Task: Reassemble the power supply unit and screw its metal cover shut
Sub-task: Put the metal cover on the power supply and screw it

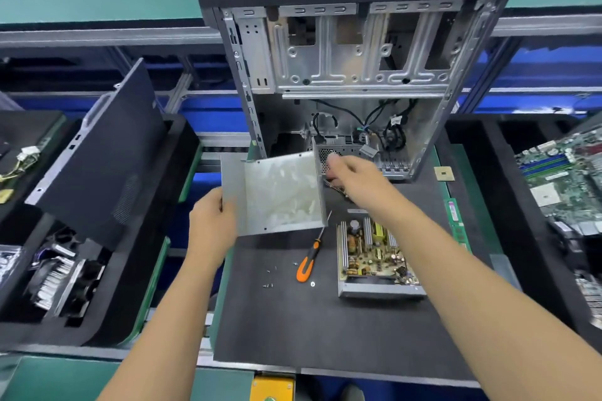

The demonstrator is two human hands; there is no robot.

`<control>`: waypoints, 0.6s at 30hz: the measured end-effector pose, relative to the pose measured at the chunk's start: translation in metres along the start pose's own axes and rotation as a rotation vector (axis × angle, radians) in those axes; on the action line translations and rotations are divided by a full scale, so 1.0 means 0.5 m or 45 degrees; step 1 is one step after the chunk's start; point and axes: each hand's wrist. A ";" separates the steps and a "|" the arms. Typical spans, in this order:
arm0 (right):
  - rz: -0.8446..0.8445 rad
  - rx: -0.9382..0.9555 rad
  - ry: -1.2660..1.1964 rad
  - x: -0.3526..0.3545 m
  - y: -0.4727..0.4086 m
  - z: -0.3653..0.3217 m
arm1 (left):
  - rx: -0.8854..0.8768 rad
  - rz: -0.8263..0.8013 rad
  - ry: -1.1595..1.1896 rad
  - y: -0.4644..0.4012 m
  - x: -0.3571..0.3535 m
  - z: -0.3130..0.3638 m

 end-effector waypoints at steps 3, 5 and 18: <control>-0.168 -0.014 -0.453 0.079 0.018 0.036 | 0.047 -0.164 0.306 0.027 0.006 0.059; -0.322 0.029 -0.608 0.125 0.044 0.062 | 0.107 -0.308 0.560 0.045 -0.011 0.102; -0.097 0.290 -0.182 0.227 0.211 0.044 | 0.629 -0.871 0.908 0.179 -0.215 0.222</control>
Point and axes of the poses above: each hand's wrist, its own y-axis away from the middle knuckle, its own x-axis out of the back of the hand, z = x × y
